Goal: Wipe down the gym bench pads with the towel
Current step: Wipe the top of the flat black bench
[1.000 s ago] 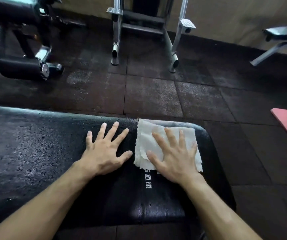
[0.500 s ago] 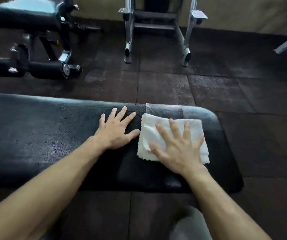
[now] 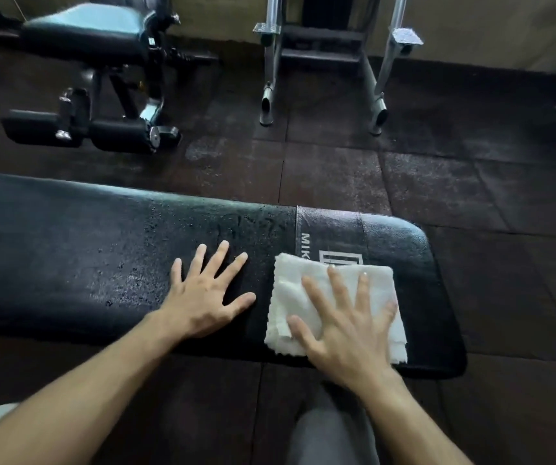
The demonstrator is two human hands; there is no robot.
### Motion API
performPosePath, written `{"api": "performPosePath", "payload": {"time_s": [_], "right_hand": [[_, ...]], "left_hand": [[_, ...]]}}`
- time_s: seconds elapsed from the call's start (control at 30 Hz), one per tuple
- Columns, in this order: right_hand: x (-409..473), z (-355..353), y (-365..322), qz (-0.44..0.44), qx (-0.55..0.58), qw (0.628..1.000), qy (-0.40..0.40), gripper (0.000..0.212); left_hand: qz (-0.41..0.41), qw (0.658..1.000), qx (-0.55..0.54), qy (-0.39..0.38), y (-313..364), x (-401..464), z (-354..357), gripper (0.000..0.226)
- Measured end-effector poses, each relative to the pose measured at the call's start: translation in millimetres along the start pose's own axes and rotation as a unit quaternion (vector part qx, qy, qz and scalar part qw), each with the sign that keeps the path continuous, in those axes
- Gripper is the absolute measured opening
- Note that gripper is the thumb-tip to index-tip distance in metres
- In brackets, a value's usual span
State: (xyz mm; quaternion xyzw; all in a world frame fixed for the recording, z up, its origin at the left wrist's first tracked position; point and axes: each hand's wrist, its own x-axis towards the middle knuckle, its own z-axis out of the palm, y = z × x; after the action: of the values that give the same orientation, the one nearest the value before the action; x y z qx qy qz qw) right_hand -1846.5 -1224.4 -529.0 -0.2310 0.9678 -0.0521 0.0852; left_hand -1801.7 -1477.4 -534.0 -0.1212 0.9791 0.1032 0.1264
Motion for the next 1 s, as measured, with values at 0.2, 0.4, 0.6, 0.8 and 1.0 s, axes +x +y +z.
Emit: {"api": "performPosePath", "payload": {"time_s": [0.2,0.4,0.6,0.8,1.0], "right_hand": [[26.0,-2.2,-3.7,0.023,-0.016,1.0,0.004,0.076],[-0.2,12.0,-28.8,0.045,-0.011,0.997,0.065,0.073],[-7.3,16.3,-42.5,0.089,-0.025,0.994,0.061,0.073],[2.0,14.6,-66.4,0.154,-0.009,0.987,0.042,0.08],[-7.7,18.0,-98.9,0.143,-0.013,0.989,0.022,0.08]], "left_hand": [[0.02,1.0,0.0,0.007,-2.2,8.1,-1.0,0.078],[0.033,0.999,-0.034,-0.002,-4.3,5.0,-1.1,0.079],[0.049,0.998,-0.041,-0.01,-7.3,12.2,-2.8,0.079],[0.098,0.995,-0.005,-0.02,-23.3,6.1,-11.7,0.078],[0.163,0.985,0.057,0.011,-78.5,-10.9,-15.3,0.091]]}}
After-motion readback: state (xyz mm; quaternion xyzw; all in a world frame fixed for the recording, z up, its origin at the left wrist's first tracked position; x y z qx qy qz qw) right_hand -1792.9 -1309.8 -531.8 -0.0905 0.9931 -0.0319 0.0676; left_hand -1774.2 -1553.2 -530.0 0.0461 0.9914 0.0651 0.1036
